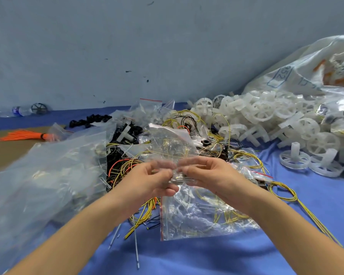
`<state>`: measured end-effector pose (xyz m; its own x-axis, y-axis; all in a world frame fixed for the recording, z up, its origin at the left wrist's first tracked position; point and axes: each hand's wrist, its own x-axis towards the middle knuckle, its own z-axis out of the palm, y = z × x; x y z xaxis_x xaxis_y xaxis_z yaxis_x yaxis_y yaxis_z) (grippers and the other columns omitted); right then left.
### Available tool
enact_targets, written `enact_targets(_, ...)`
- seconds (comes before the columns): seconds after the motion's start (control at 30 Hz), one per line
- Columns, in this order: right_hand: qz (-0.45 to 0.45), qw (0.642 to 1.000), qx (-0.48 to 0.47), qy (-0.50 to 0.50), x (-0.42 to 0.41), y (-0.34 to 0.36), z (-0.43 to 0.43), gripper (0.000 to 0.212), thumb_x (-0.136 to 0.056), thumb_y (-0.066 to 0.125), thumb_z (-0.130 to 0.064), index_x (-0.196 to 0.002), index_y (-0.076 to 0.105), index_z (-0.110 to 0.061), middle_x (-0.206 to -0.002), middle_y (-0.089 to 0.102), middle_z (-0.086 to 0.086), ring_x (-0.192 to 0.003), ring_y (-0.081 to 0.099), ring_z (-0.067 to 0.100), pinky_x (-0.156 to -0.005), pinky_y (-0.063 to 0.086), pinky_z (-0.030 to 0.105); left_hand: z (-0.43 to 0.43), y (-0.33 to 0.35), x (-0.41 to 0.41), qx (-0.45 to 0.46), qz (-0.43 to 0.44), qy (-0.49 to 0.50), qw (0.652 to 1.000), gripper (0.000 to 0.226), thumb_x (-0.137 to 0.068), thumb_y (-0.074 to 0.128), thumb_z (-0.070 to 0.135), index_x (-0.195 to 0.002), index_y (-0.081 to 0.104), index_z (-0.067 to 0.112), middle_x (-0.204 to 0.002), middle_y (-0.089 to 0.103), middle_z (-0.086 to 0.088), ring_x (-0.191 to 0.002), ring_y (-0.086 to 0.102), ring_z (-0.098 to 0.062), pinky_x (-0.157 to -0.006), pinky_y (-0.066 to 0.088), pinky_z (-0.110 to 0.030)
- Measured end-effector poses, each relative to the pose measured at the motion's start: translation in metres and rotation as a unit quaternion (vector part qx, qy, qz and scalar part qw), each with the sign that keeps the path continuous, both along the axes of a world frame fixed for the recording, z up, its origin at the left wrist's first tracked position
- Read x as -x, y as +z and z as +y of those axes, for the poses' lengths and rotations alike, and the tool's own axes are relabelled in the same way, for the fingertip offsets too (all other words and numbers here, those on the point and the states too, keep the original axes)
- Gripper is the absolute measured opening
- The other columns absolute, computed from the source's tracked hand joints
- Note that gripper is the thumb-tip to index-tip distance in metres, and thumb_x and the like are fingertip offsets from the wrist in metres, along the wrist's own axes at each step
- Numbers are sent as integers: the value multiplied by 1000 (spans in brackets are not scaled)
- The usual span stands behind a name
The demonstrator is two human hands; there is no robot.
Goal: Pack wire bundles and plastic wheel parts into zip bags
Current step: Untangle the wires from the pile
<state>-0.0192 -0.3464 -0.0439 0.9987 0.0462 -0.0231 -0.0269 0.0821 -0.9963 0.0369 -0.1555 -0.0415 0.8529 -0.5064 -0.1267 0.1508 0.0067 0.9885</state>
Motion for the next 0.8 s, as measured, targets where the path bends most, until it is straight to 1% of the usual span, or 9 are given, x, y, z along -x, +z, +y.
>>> enact_targets(0.13,-8,1000,9,15,0,-2,-2,14,-90,65,-6,-102,73,-6,-100,74,15,-89,69,20,-88,56,29,4,3,2,4,-32,-20,999,22,-88,62,-3,-84,76,13,-80,71,-14,-72,72,-25,-61,57,-23)
enact_targets(0.2,-6,1000,11,27,1,1,-1,19,-90,62,2,-88,76,-11,-88,74,10,-76,67,16,-71,56,23,7,6,3,-13,-61,-18,998,33,-84,60,-13,-74,74,15,-79,71,-12,-67,69,-22,-57,55,-24)
enact_targets(0.3,-3,998,50,29,2,0,-3,41,-90,45,12,-80,73,-15,-71,66,2,-52,50,15,-50,37,19,10,8,3,-51,-115,-5,992,51,-81,47,-21,-57,69,19,-68,68,-3,-60,63,-15,-56,52,-20)
enact_targets(0.37,3,999,45,28,0,-2,-5,44,-87,41,8,-87,77,-17,-79,63,8,-55,36,25,-53,26,23,12,9,3,-65,-154,10,986,55,-77,42,-23,-55,68,19,-64,67,1,-60,62,-10,-60,51,-17)
enact_targets(0.43,15,999,-22,40,-3,0,-5,34,-83,48,-7,-95,79,-17,-95,72,2,-63,53,16,-57,42,19,12,12,5,-66,-188,20,980,55,-77,42,-23,-57,70,19,-64,68,1,-61,63,-7,-63,50,-15)
enact_targets(0.53,-4,998,-15,60,-4,-1,-3,31,-77,71,-37,-103,77,-22,-109,73,-2,-97,67,13,-92,54,30,12,15,6,-38,-201,31,978,49,-80,49,-21,-60,73,17,-65,70,-2,-61,65,-7,-59,50,-14)
enact_targets(0.63,-69,991,92,60,1,0,4,28,-86,75,-24,-112,72,-30,-107,73,-2,-93,67,11,-85,54,26,12,17,8,-17,-192,14,981,42,-82,51,-18,-67,75,13,-74,74,-4,-68,69,-9,-61,52,-16)
enact_targets(0.73,-102,988,109,40,4,2,10,33,-86,73,-11,-115,71,-27,-105,73,10,-95,68,30,-90,54,40,12,17,8,25,-144,-16,989,41,-84,43,-17,-76,75,7,-90,75,-13,-81,72,-19,-66,55,-21)
enact_targets(0.8,-120,986,111,20,5,5,10,31,-87,71,-7,-112,72,-26,-102,73,12,-92,67,29,-87,52,38,12,16,5,79,-68,-30,994,35,-89,41,-7,-86,73,5,-99,72,-21,-88,72,-28,-70,58,-27)
